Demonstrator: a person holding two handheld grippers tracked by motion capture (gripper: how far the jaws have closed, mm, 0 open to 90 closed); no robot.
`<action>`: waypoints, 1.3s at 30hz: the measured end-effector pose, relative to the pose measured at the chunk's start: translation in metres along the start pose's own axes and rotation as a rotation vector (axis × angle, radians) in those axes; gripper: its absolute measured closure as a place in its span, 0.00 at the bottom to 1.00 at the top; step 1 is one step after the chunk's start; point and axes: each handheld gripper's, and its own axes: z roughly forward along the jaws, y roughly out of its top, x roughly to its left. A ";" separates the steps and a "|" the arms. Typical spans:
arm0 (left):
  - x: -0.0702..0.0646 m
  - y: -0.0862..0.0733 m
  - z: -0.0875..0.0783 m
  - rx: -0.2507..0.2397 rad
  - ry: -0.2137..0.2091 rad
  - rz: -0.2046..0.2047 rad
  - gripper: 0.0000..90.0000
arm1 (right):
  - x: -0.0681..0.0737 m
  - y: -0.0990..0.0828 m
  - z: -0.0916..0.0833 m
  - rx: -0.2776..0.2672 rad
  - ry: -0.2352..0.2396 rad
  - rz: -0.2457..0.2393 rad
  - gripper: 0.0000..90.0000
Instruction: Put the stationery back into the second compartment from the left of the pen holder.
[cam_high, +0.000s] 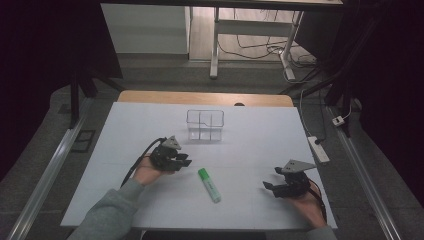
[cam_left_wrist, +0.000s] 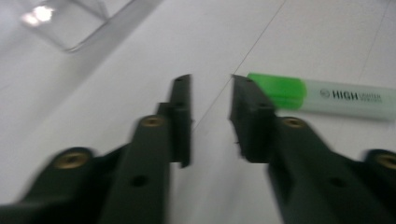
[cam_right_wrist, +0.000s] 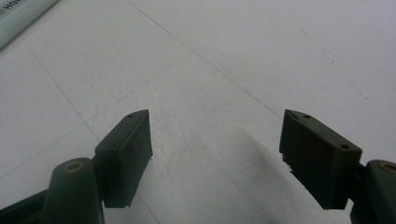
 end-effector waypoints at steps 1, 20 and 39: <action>-0.001 -0.004 -0.005 -0.008 0.012 -0.015 0.62 | 0.000 0.000 0.000 -0.003 0.000 -0.001 0.28; -0.016 -0.064 -0.048 -0.030 0.157 -0.048 0.41 | 0.002 0.004 -0.002 -0.015 0.012 0.019 0.28; -0.013 -0.089 -0.057 -0.024 0.175 -0.095 0.38 | 0.027 0.032 0.004 -0.014 0.062 0.069 0.32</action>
